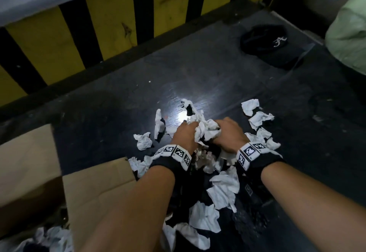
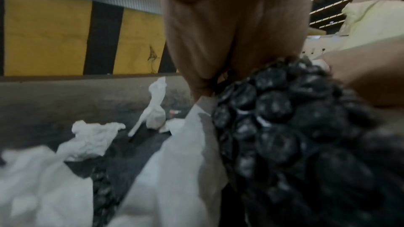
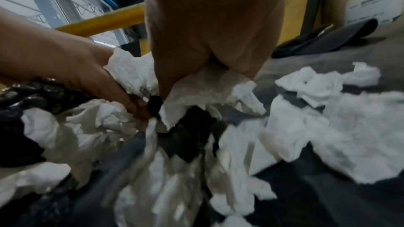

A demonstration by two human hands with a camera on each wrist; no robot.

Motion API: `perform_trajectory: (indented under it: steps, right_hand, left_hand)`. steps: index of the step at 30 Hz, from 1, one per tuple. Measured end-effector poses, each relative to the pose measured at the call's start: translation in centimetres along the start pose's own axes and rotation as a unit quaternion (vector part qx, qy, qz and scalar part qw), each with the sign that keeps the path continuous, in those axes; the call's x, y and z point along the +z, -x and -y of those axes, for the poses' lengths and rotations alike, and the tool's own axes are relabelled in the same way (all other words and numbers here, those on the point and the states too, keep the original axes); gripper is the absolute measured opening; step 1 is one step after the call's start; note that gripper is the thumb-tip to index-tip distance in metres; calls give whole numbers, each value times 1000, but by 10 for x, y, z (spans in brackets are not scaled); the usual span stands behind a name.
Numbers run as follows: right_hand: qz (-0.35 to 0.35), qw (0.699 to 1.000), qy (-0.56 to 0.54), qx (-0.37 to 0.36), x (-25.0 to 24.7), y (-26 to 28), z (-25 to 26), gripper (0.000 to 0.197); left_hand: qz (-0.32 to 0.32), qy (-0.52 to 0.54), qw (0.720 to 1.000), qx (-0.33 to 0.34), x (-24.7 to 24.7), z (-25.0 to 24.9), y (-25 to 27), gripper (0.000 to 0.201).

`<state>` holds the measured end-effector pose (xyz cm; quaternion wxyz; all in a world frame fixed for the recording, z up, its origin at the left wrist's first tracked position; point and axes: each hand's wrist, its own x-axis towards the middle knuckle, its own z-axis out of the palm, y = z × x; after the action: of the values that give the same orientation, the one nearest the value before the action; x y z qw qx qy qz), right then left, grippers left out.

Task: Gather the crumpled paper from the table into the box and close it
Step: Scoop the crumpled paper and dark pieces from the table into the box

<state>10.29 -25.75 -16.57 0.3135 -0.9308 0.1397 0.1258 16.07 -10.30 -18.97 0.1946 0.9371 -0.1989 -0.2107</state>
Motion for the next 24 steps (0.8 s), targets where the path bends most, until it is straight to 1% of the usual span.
perform_trajectory:
  steps: [3, 6, 9, 10, 11, 13, 16, 18, 20, 22, 23, 24]
  right_hand:
    - [-36, 999, -13, -33, -35, 27, 21, 22]
    - [-63, 995, -24, -68, -67, 55, 47, 14]
    - [-98, 990, -23, -95, -91, 84, 82, 12]
    - [-109, 988, -22, -108, -96, 97, 98, 11]
    - [-117, 987, -26, -112, -100, 100, 107, 11]
    - [-131, 981, -33, -142, -101, 124, 140, 13]
    - [-137, 969, -33, -203, -90, 159, 196, 23]
    - [-127, 963, -35, -234, -70, 180, 235, 27]
    - [-106, 959, -50, -259, -40, 200, 272, 28]
    - [-76, 956, -68, -275, -5, 224, 305, 22]
    - [-47, 957, -81, -276, 18, 233, 317, 21]
    - [-11, 957, -92, -273, 41, 242, 327, 23]
  left_hand:
    - [-51, -18, 997, 49, -36, -22, 18, 25]
    - [-102, -5, 990, 96, -79, -41, 47, 17]
    - [-139, -16, 984, 113, -121, -49, 84, 22]
    - [-153, -22, 981, 118, -136, -48, 103, 24]
    - [-159, -30, 980, 118, -146, -48, 109, 26]
    - [-184, -41, 975, 117, -175, -37, 147, 27]
    - [-222, -48, 968, 103, -210, -6, 207, 27]
    - [-252, -60, 962, 85, -227, 25, 249, 24]
    - [-273, -69, 958, 58, -237, 61, 292, 23]
    - [-280, -62, 958, 23, -237, 103, 330, 26]
    - [-282, -46, 958, -6, -232, 124, 348, 29]
    - [-286, -30, 957, -27, -224, 150, 364, 34]
